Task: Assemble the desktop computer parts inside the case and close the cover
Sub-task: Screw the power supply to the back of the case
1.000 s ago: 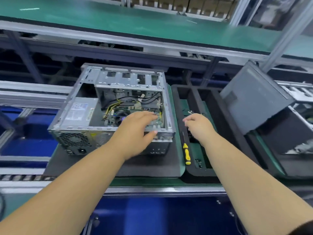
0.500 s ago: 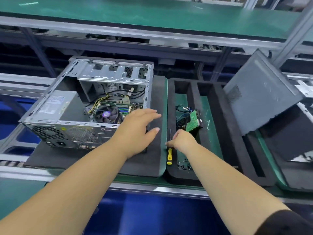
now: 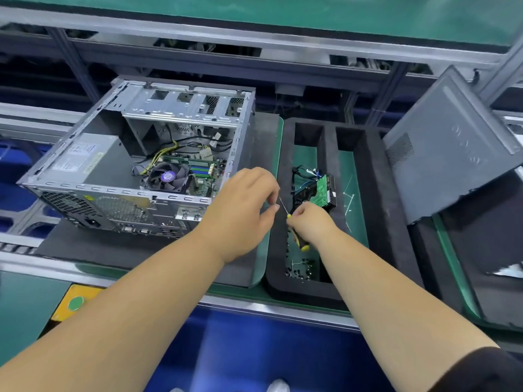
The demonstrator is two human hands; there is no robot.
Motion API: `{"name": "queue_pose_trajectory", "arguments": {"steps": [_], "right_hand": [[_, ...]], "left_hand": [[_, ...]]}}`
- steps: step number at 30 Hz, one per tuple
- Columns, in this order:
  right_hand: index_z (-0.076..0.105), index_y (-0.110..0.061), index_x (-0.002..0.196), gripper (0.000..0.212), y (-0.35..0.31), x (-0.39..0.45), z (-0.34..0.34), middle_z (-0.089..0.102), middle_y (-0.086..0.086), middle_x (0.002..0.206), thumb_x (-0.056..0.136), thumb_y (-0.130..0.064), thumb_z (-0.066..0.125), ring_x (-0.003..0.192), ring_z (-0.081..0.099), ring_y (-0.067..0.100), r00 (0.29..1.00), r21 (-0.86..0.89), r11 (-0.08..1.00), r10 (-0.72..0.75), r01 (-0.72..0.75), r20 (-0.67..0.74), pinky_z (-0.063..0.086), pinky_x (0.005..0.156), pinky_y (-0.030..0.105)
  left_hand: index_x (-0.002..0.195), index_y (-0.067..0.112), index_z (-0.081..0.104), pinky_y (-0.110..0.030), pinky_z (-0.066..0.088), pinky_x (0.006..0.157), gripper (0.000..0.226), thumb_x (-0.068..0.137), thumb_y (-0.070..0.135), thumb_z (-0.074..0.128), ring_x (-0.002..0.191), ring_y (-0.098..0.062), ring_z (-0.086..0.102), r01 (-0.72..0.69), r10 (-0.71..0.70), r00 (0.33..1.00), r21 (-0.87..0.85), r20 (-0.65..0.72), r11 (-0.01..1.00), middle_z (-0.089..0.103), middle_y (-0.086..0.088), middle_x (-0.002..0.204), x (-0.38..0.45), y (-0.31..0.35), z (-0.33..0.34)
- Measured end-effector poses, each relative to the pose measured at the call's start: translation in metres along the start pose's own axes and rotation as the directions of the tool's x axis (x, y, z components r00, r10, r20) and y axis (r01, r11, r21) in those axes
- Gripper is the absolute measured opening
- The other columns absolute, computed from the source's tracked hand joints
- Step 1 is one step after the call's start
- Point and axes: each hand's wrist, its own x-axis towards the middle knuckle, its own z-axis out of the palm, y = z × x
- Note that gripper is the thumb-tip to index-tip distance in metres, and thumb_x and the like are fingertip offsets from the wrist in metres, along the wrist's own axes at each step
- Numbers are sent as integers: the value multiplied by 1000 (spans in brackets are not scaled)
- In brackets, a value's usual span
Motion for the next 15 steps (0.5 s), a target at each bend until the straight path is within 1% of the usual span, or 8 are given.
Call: {"name": "queue_pose_trajectory", "arguments": {"steps": [2, 4, 6, 8, 10, 13, 15], "right_hand": [[56, -15, 70, 14, 8, -2, -13, 70, 10, 66, 83, -18, 53, 63, 69, 29, 1000, -1, 1000, 2, -2, -24, 56, 67, 34], [61, -22, 72, 14, 17, -3, -24, 73, 5, 72, 85, -18, 56, 70, 69, 24, 999, -34, 999, -11, 9, -47, 55, 74, 34], [65, -24, 78, 9, 26, -3, -32, 69, 0, 76, 86, -21, 62, 75, 65, 22, 997, -59, 998, -34, 30, -69, 52, 71, 32], [69, -20, 83, 6, 35, -3, -39, 68, -2, 79, 86, -22, 64, 72, 60, 20, 993, -97, 994, -56, 46, -103, 48, 64, 28], [69, -19, 83, 6, 44, -4, -43, 67, -4, 77, 86, -24, 68, 68, 59, 18, 988, -117, 991, -85, 69, -131, 45, 60, 27], [64, -23, 83, 13, 56, -11, -47, 64, -8, 79, 83, -29, 75, 62, 55, 11, 982, -63, 992, -120, 112, -148, 40, 53, 26], [63, -26, 83, 16, 62, -14, -48, 62, -11, 77, 79, -27, 79, 56, 51, 6, 979, -25, 990, -139, 137, -150, 35, 49, 23]], "left_hand": [[80, 6, 51, -39, 40, 79, 13, 88, 2, 62, 84, -29, 49, -18, 19, 1000, -44, 19, 999, 55, -7, 91, 4, 6, 11], [78, 6, 49, -40, 41, 77, 17, 93, 4, 56, 81, -26, 45, -11, 15, 998, -86, 53, 996, 51, -6, 86, 6, 7, 25], [77, 8, 45, -41, 42, 76, 19, 95, 7, 52, 82, -23, 43, 34, -20, 994, -132, 105, 991, 48, -3, 85, 6, 6, 43], [76, 10, 43, -44, 43, 75, 20, 95, 7, 49, 81, -23, 43, 109, -83, 985, -168, 153, 980, 47, -3, 84, 5, 3, 64], [75, 10, 40, -47, 43, 75, 21, 93, 3, 47, 80, -25, 44, 213, -173, 963, -191, 204, 958, 47, -4, 84, 3, -2, 84], [75, 11, 39, -49, 44, 77, 21, 88, -5, 42, 84, -28, 47, 388, -334, 903, -183, 269, 903, 49, -6, 88, -3, -12, 110], [78, 9, 41, -45, 45, 78, 18, 87, -6, 40, 86, -30, 48, 492, -434, 851, -161, 297, 855, 51, -8, 93, -8, -17, 123]]}}
